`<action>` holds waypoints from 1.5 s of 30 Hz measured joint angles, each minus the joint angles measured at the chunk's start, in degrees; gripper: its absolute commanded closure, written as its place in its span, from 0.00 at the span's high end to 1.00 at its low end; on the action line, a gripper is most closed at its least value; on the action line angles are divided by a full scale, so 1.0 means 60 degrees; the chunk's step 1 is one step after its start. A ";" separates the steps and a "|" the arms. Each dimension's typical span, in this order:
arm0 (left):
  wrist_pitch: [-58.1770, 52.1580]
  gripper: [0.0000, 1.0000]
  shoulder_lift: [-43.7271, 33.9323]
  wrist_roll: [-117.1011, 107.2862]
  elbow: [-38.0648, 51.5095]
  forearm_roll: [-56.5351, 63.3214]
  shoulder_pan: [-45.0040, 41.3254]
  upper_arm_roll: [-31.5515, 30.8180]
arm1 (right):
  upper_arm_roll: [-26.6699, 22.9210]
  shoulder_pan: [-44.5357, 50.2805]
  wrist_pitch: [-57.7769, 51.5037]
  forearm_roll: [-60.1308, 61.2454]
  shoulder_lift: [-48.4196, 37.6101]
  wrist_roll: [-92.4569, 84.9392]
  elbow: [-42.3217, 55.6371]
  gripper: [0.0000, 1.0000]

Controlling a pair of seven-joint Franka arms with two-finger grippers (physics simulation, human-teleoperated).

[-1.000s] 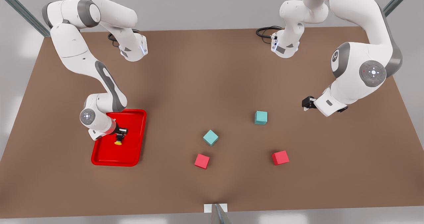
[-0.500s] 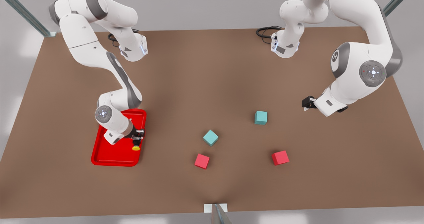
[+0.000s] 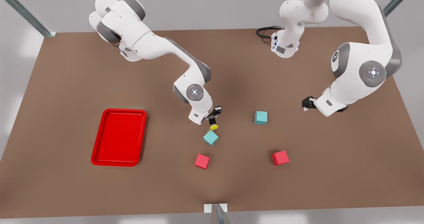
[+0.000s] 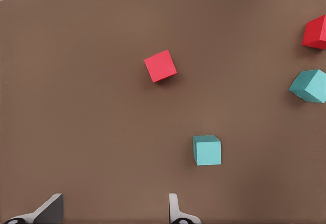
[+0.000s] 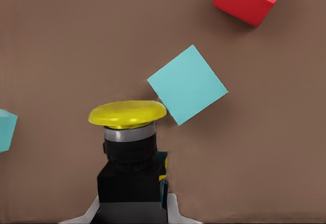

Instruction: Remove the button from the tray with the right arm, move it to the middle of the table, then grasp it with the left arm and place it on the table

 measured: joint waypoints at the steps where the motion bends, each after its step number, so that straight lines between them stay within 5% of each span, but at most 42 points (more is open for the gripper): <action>1: 0.0007 1.00 0.0020 0.0000 0.0000 0.0000 0.0000 0.0000 | -0.0005 0.0314 -0.0137 0.0011 0.0211 0.0377 0.0323 0.42; 4: 0.0054 1.00 0.0081 0.0000 0.0000 -0.0001 0.0001 0.0000 | -0.0260 0.1341 -0.0535 0.0065 0.0900 0.1526 0.1411 0.42; 6: 0.0083 1.00 0.0094 0.0000 0.0000 -0.0001 0.0000 0.0000 | -0.1498 0.2440 -0.0788 0.0552 0.1400 0.2222 0.2187 0.42; 9: 0.0113 1.00 0.0098 0.0001 0.0000 0.0007 0.0000 0.0000 | -0.2300 0.3112 -0.1225 0.1121 0.2328 0.3141 0.3511 0.42; 17: 0.0174 1.00 0.0132 0.0005 0.0000 0.0013 -0.0010 0.0000 | -0.2827 0.3544 -0.1748 0.1594 0.3540 0.4875 0.4398 0.45; 19: 0.0195 1.00 0.0162 0.0006 0.0000 0.0013 -0.0014 0.0000 | -0.2814 0.3558 -0.1797 0.1613 0.3653 0.5159 0.4441 0.53; 20: 0.0203 1.00 0.0167 0.0006 0.0000 0.0013 -0.0015 0.0000 | -0.2810 0.3562 -0.1819 0.1612 0.3690 0.5293 0.4451 0.71; 21: 0.0210 1.00 0.0170 0.0007 0.0000 0.0013 -0.0015 0.0000 | -0.2822 0.3606 -0.1830 0.1612 0.3711 0.5420 0.4456 0.73; 22: 0.0215 1.00 0.0171 0.0007 0.0000 0.0013 -0.0015 0.0000 | -0.2828 0.3643 -0.1837 0.1613 0.3721 0.5540 0.4457 1.00; 26: 0.0225 1.00 0.0169 0.0009 0.0000 0.0013 -0.0021 0.0000 | -0.2893 0.3678 -0.1834 0.1607 0.3564 0.5962 0.4454 1.00; 30: 0.0229 1.00 0.0159 0.0008 0.0000 0.0013 -0.0041 -0.0008 | -0.2816 0.2637 -0.2503 0.1772 0.1043 0.6065 0.3583 1.00; 32: 0.0233 1.00 0.0172 -0.0009 0.0000 -0.0005 -0.0119 -0.0078 | -0.2826 0.1144 -0.2908 0.1572 -0.1814 0.5488 0.0643 1.00; 36: 0.0690 1.00 0.1662 -0.0892 0.0116 -0.0086 -0.2933 -0.0175 | -0.2870 -0.2423 -0.4094 0.0952 -0.6082 0.3336 -0.1594 1.00; 41: 0.2485 1.00 0.3444 -0.2511 -0.0120 -0.1121 -0.4500 -0.0186 | -0.2888 -0.4861 -0.5490 0.0116 -0.6629 0.1067 -0.1028 1.00; 45: 0.4207 1.00 0.3350 -0.3477 -0.2011 -0.1098 -0.4619 -0.0337 | -0.2887 -0.5447 -0.6008 -0.0310 -0.6453 -0.0338 -0.0930 1.00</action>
